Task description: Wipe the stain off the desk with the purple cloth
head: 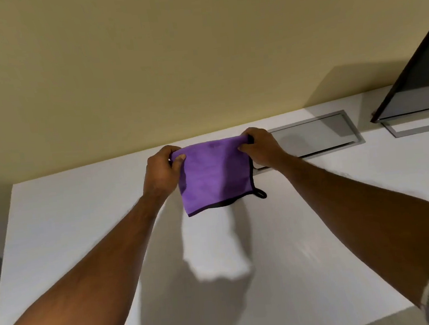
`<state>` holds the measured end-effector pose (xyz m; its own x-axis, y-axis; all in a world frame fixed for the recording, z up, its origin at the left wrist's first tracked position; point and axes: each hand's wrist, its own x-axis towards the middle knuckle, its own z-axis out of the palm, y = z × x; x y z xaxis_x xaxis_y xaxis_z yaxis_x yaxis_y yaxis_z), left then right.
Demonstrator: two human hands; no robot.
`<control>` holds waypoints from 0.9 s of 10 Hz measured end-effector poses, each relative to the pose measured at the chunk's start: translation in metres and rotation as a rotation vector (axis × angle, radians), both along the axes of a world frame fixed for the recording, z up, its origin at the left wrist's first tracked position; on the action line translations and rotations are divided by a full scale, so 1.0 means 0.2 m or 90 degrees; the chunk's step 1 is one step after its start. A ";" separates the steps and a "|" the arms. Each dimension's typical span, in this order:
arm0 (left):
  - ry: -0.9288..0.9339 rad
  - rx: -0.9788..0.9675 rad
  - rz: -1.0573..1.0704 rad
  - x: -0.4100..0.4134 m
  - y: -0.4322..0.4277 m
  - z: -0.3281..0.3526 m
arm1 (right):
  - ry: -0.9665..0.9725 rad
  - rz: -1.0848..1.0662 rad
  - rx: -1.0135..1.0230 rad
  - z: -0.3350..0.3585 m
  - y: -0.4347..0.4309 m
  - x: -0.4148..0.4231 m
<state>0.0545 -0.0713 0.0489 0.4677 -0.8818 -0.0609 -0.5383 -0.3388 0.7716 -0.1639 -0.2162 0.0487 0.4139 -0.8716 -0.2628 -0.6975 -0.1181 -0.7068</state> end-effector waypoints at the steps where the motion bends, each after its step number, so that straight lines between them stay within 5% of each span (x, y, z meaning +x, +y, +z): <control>1: -0.015 0.033 -0.002 0.08 -0.14 -0.12 | 0.002 -0.040 0.011 -0.10 -0.10 0.08; 4: -0.162 0.124 -0.218 -0.01 -0.10 -0.38 | 0.166 0.157 -0.089 -0.30 0.04 0.10; 5: -0.267 0.269 -0.342 -0.09 -0.05 -0.46 | 0.292 0.299 -0.050 -0.38 0.17 0.12; 7: -0.318 0.318 -0.337 -0.16 0.00 -0.43 | 0.403 0.351 -0.033 -0.37 0.24 0.16; 9: -0.347 0.300 -0.297 -0.15 0.15 -0.26 | 0.362 0.362 -0.092 -0.24 0.33 0.07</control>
